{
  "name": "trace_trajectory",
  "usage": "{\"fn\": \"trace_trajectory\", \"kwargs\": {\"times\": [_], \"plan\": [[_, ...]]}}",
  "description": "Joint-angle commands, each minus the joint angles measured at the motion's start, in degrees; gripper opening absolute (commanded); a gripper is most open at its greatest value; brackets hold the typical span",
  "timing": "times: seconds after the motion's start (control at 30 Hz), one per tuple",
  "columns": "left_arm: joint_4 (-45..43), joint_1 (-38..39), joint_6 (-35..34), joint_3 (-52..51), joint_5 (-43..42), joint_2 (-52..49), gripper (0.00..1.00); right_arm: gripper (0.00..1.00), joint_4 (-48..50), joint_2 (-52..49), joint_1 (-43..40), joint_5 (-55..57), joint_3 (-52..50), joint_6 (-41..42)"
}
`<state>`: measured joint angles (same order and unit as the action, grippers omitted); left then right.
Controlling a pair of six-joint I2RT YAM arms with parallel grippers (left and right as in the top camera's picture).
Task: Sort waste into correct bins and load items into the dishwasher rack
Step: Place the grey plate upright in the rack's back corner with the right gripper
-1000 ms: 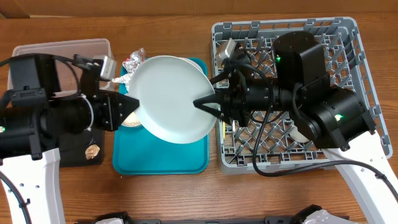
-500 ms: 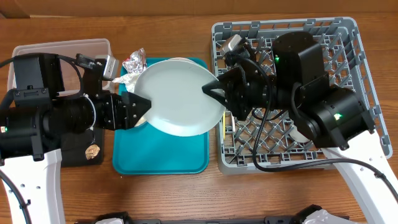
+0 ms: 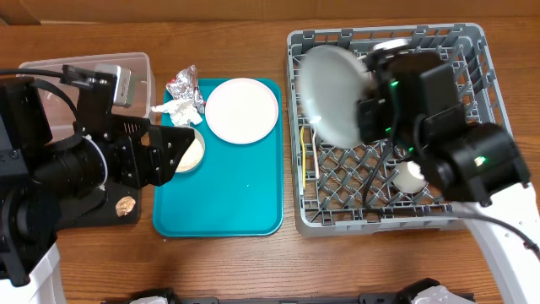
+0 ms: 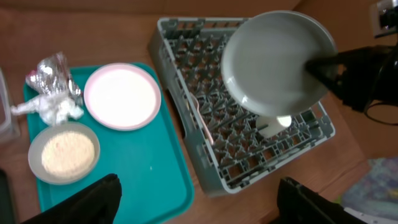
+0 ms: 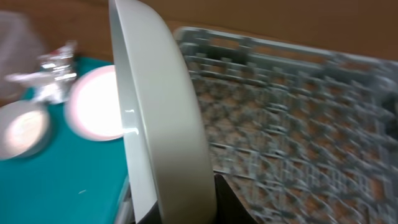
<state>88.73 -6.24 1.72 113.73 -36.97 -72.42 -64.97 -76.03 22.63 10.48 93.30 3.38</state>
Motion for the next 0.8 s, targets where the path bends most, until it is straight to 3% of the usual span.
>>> {"fn": "trace_trajectory", "kwargs": {"times": [0.0, 0.1, 0.17, 0.4, 0.77], "plan": [[0.7, -0.2, -4.5, 2.1, 7.2, 1.9, 0.82, 0.05, -1.0, 0.0, -7.6, 5.9, 0.5, 4.5], [-0.2, -0.2, -8.3, 3.2, 15.6, 4.3, 0.88, 0.05, -1.2, -0.7, -13.9, 5.9, 0.5, 6.1], [-1.0, -0.2, -10.1, 3.4, 20.5, 6.2, 1.00, 0.05, -1.2, -1.3, -17.9, 5.8, 0.5, 6.4], [-1.6, -0.2, -10.1, 3.4, 24.0, 7.3, 1.00, 0.05, 1.8, -9.5, -24.5, 6.0, 0.5, -1.8], [-1.6, -0.2, -10.1, 3.4, 24.0, 5.8, 1.00, 0.05, 4.0, -19.7, -25.6, 1.2, 0.5, -14.4]]}}
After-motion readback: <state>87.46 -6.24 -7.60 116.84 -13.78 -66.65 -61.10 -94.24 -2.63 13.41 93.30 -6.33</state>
